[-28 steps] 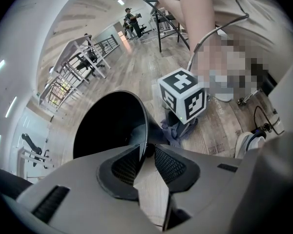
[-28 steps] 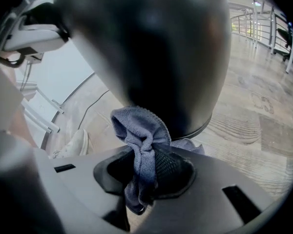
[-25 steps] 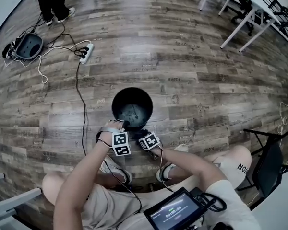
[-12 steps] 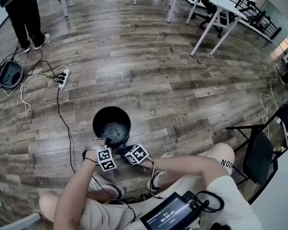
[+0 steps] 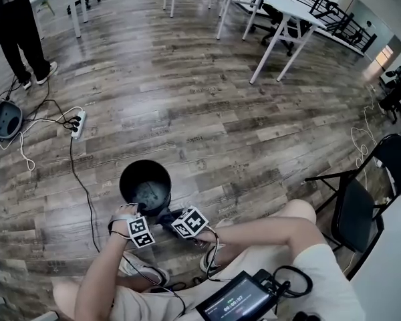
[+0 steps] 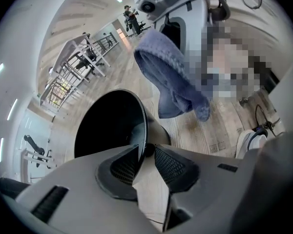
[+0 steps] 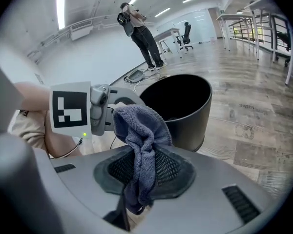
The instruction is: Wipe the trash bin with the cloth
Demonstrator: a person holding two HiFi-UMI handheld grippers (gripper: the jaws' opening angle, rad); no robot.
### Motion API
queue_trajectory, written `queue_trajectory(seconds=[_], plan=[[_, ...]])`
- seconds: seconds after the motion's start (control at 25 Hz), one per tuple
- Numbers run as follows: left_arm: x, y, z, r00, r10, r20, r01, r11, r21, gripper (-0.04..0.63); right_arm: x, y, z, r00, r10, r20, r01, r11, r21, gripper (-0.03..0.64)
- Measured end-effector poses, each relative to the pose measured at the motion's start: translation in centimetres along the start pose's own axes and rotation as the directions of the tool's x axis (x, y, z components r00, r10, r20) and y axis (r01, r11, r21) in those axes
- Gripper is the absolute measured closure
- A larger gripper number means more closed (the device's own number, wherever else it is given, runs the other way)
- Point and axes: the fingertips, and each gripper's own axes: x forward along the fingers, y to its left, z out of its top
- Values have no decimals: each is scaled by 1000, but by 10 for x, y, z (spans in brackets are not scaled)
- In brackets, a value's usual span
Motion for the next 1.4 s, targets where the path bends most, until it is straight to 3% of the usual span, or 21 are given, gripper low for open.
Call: queue_trajectory(seconds=[0.44,0.76,0.96,1.2,1.4], plan=[[2,-1,0,1000,-3,-7,3,1000,-4,491,-6,-2,18,998,-5,68,2,999,41,537],[-8,4,5,994,-87,62,93,991,-93,489,-8,-2,20,997,-9,80,6,999,32,537],[-9,2,-14,995,-100,12,101,995,-16,469,-5,1,14,998,2,68,-4,1000,31,537],[0,9,-11,1000,-22,-9,22,999,48,471,-5,-1,9,998,-11,58,10,1000,15,537],[0,5,-12,999,-34,-37,35,999,23,469,-1,-3,2,999,-24,39,23,999,24,537]])
